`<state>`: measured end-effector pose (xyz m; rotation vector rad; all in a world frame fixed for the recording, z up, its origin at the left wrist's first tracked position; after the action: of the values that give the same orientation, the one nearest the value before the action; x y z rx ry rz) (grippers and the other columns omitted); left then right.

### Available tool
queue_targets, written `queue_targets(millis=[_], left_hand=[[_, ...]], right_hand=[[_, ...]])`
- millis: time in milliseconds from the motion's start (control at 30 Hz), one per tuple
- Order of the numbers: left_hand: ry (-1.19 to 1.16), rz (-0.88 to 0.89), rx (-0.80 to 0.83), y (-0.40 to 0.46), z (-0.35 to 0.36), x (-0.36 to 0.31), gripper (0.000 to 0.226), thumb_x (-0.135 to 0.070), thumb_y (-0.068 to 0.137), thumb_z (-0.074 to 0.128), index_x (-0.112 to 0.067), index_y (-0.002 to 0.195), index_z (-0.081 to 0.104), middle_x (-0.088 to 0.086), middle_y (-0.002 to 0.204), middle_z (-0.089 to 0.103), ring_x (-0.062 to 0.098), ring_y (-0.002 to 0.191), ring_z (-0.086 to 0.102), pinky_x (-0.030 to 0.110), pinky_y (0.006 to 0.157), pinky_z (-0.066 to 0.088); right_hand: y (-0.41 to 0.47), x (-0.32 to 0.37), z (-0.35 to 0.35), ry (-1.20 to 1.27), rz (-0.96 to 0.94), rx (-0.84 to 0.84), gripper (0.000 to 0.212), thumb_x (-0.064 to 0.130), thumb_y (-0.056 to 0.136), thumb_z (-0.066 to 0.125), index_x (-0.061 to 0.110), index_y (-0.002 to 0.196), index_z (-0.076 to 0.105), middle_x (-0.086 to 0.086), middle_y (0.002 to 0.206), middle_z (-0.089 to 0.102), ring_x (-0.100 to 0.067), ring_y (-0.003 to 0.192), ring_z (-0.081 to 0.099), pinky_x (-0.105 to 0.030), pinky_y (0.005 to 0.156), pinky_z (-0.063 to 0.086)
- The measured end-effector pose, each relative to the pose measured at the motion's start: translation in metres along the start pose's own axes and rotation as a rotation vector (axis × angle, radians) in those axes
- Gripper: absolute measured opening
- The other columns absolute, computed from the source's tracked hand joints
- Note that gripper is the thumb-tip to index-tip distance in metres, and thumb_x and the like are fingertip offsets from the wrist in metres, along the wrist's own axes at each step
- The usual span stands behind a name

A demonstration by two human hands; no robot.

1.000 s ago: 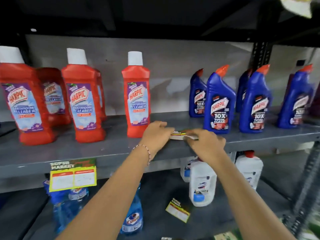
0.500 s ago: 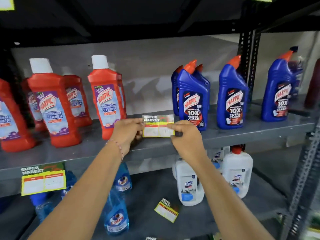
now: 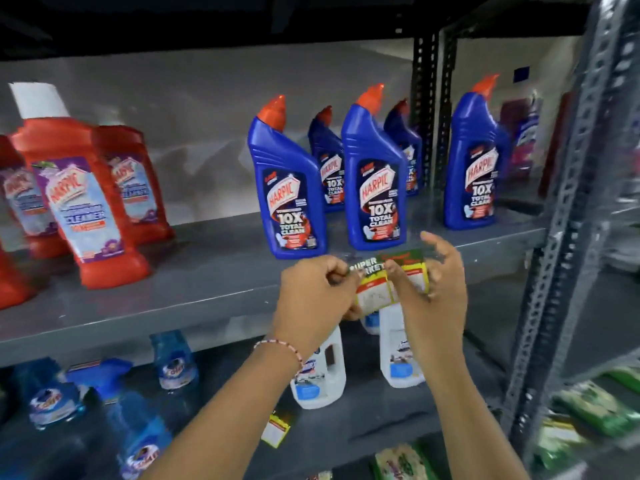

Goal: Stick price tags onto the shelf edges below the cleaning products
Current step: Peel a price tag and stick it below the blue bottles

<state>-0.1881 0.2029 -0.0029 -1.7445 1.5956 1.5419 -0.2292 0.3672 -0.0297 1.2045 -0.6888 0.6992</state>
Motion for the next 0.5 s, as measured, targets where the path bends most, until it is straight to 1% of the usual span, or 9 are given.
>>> queue_targets(millis=[67,100,167,233,300,433,500], left_hand=[[0.065,-0.001,0.017,0.002,0.019,0.002,0.018,-0.018,0.085,0.071,-0.006,0.073,0.068,0.006,0.063,0.073,0.018,0.050,0.072,0.040,0.055,0.063],[0.095,0.002,0.020,0.004,0.026,0.003,0.018,-0.020,0.085,0.071,-0.006,0.073,0.069,0.008,0.064,0.074,0.019,0.051,0.072,0.040,0.056,0.063],[0.129,0.005,0.028,0.007,0.036,0.003,0.021,-0.021,0.085,0.070,-0.005,0.072,0.068,0.010,0.061,0.075,0.019,0.050,0.072,0.039,0.060,0.063],[0.186,0.029,0.022,0.008,0.041,0.001,0.024,-0.022,0.085,0.068,-0.003,0.071,0.067,0.009,0.057,0.074,0.016,0.050,0.072,0.036,0.066,0.063],[0.231,0.050,0.008,0.008,0.041,0.000,0.025,-0.023,0.086,0.067,-0.004,0.070,0.067,0.007,0.058,0.075,0.014,0.051,0.072,0.035,0.067,0.062],[0.270,0.088,-0.020,0.008,0.037,0.003,0.022,-0.026,0.086,0.067,-0.010,0.072,0.067,0.004,0.064,0.075,0.014,0.057,0.073,0.037,0.063,0.062],[0.306,0.117,-0.030,0.010,0.037,0.003,0.024,-0.028,0.087,0.066,-0.010,0.071,0.066,0.006,0.064,0.074,0.017,0.057,0.072,0.036,0.063,0.062]], right_hand=[[0.010,-0.013,-0.014,-0.080,0.056,-0.004,0.025,0.015,0.086,0.071,0.024,0.107,0.062,0.011,0.091,0.068,0.000,0.077,0.069,-0.011,0.062,0.053],[0.014,-0.021,-0.019,-0.118,0.078,0.001,0.020,0.016,0.086,0.071,0.026,0.101,0.063,0.010,0.089,0.069,0.001,0.075,0.069,-0.013,0.061,0.054],[0.020,-0.029,-0.025,-0.148,0.091,0.004,0.015,0.017,0.086,0.071,0.024,0.096,0.063,0.010,0.087,0.069,0.002,0.073,0.068,-0.014,0.062,0.054],[0.022,-0.032,-0.026,-0.158,0.086,0.003,0.014,0.016,0.086,0.071,0.022,0.095,0.063,0.010,0.086,0.069,0.004,0.073,0.067,-0.011,0.061,0.051],[0.022,-0.033,-0.025,-0.157,0.081,0.001,0.013,0.016,0.087,0.070,0.020,0.096,0.062,0.010,0.086,0.068,0.006,0.073,0.066,-0.008,0.058,0.049],[0.018,-0.038,-0.024,-0.118,0.077,-0.009,0.013,0.013,0.088,0.068,0.019,0.097,0.060,0.006,0.090,0.068,0.000,0.076,0.069,-0.011,0.059,0.052],[0.017,-0.038,-0.023,-0.155,0.062,-0.036,0.015,0.013,0.087,0.070,0.018,0.098,0.060,0.008,0.091,0.067,0.004,0.078,0.066,-0.006,0.061,0.049]])
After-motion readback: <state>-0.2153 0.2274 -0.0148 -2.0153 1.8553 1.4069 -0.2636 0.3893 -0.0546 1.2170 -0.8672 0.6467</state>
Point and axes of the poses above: each hand's wrist, its own y-axis towards the middle knuckle, its own z-axis out of the palm, x = y × z, the point moved 7 cm from there along y, towards the middle knuckle
